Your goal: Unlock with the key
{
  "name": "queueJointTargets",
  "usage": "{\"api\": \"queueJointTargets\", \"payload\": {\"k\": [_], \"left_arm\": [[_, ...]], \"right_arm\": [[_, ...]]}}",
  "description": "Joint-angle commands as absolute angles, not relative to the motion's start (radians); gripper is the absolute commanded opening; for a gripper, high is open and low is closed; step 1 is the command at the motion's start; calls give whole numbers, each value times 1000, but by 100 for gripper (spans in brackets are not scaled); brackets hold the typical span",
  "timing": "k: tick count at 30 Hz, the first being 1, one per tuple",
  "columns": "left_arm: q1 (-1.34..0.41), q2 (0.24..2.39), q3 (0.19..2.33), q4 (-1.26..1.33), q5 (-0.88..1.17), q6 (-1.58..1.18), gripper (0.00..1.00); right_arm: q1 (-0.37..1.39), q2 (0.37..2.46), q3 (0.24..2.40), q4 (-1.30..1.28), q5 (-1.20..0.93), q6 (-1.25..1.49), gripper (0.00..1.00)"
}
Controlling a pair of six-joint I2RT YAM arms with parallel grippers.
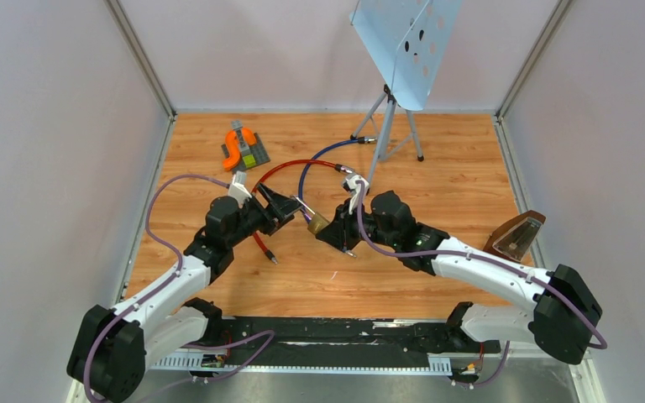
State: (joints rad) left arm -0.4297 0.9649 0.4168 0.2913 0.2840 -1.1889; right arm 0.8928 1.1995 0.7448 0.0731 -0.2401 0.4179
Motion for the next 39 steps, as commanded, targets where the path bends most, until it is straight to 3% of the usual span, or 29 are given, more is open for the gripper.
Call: {"api": "queueJointTargets", "payload": {"k": [1,7,14,20,27,39], "left_arm": [[-428,968,412,401,289,-1227,81],[-428,1026,423,437,286,-1253,65],[-428,1032,452,368,273,-1238,24],[-428,1000,515,98,202,-1131,3],[-428,1106,640,-158,188,-1006,0],[-452,1443,810,-32,320,-973,0]], "right_arm": [[893,1174,758,219,-318,462,0],[893,1190,762,220,-343,461,0],[892,1210,775,113,-209,377,0],[894,1270,801,-40,-24,261,0],[949,1406,839,-90,225,126,0],[1012,1773,969,-233,853,84,0]]}}
